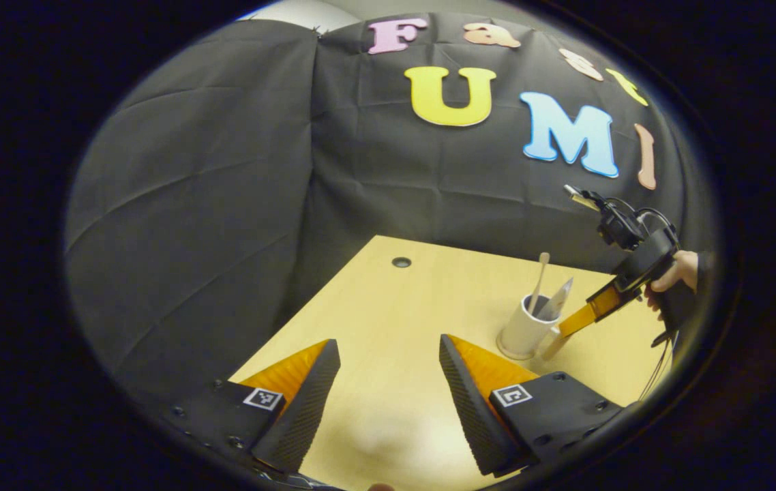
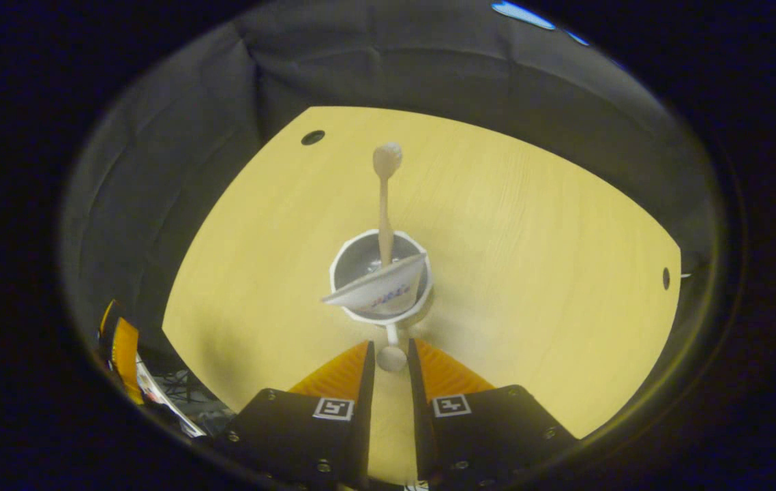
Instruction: Put the toothbrush and toothpaste on the desktop into the cup, then pick up the cup and place it on the coaster on the desktop.
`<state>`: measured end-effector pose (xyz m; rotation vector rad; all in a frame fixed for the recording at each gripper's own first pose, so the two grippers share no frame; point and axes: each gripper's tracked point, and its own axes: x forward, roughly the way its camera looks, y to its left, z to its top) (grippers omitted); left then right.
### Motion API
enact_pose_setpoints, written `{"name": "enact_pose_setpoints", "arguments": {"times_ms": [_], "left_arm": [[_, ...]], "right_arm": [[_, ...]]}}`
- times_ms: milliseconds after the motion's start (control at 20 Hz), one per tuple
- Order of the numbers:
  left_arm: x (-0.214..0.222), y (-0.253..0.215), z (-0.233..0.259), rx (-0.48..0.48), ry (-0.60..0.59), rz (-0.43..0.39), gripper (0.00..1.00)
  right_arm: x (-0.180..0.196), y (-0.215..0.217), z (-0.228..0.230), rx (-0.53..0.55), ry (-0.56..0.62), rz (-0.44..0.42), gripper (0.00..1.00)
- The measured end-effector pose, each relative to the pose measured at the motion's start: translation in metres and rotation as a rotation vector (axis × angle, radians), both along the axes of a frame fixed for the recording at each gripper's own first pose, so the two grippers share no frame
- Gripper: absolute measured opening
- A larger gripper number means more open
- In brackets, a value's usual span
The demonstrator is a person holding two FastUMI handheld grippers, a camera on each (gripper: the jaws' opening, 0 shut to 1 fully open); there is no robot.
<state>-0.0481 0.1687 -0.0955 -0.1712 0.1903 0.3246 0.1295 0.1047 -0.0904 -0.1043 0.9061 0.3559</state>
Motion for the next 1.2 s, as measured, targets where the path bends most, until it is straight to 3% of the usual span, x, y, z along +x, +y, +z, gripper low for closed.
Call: {"name": "enact_pose_setpoints", "arguments": {"times_ms": [50,350,700,850,1100,1150,1200], "left_arm": [[0.007,-0.007,0.007,0.011,-0.01,-0.023,0.96],[0.04,-0.058,0.056,0.086,-0.069,-0.144,0.96],[0.057,-0.11,0.135,0.148,-0.194,-0.211,0.95],[0.058,-0.139,0.174,0.15,-0.294,-0.254,0.95],[0.046,-0.166,0.204,0.184,-0.39,-0.269,0.94],[0.044,-0.171,0.208,0.173,-0.403,-0.272,0.94],[0.043,-0.177,0.209,0.161,-0.412,-0.275,0.94]], "right_arm": [[-0.006,-0.005,0.007,0.025,-0.015,-0.016,0.23],[-0.042,-0.045,0.042,0.116,-0.146,-0.122,0.26],[-0.072,-0.102,0.127,0.141,-0.566,-0.275,0.26],[-0.089,-0.112,0.153,0.143,-0.723,-0.293,0.22],[-0.109,-0.123,0.171,0.154,-0.913,-0.344,0.3],[-0.113,-0.121,0.175,0.173,-0.938,-0.335,0.36],[-0.113,-0.124,0.176,0.172,-0.958,-0.346,0.66]]}}
